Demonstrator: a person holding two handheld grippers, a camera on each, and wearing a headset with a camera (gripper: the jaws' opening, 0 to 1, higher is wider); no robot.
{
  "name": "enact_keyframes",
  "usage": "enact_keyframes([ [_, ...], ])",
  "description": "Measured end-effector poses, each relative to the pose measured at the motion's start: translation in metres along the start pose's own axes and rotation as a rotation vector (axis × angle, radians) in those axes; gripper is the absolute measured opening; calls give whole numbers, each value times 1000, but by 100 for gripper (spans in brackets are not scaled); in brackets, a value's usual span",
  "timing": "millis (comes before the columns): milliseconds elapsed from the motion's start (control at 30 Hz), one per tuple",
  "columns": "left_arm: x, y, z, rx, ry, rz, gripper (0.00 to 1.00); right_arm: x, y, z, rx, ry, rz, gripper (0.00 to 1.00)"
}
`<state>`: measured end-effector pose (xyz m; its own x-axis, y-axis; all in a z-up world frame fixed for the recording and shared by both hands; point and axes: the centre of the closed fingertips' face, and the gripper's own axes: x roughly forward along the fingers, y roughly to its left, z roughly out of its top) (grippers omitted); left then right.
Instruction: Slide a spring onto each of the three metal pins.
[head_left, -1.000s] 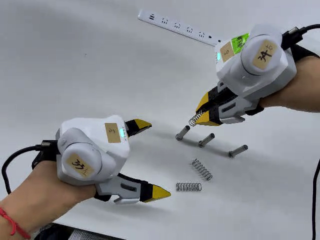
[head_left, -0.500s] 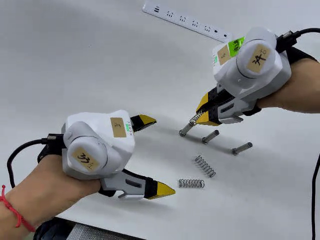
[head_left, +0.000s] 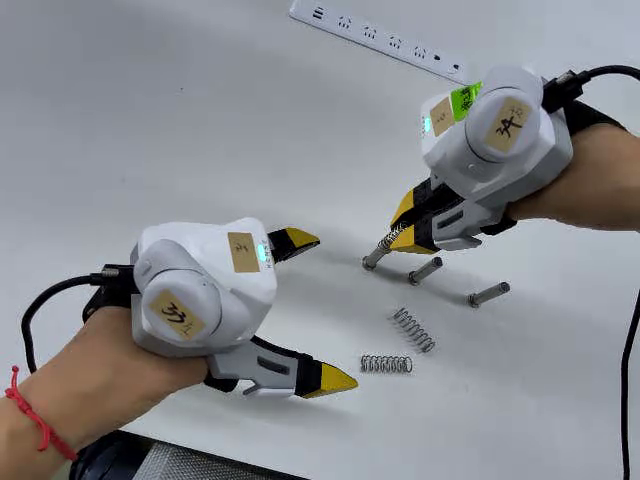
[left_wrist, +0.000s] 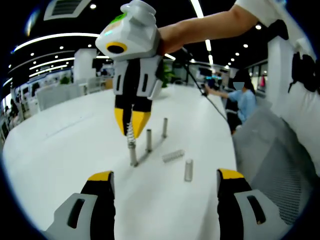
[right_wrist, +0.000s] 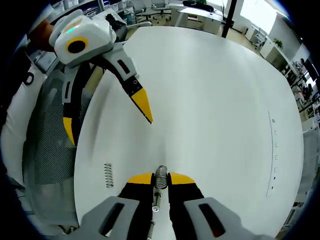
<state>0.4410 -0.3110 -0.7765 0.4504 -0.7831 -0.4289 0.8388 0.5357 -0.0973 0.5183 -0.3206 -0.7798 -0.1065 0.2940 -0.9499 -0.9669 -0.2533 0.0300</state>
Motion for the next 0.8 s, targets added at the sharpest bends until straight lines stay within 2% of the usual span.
enact_keyframes([
  [533, 1, 0, 1, -9, -5, -1, 85, 17, 4, -3, -18, 8, 0, 12],
  [800, 2, 0, 0, -13, -5, -2, 85, 29, 1, -8, -26, 5, -6, 12],
])
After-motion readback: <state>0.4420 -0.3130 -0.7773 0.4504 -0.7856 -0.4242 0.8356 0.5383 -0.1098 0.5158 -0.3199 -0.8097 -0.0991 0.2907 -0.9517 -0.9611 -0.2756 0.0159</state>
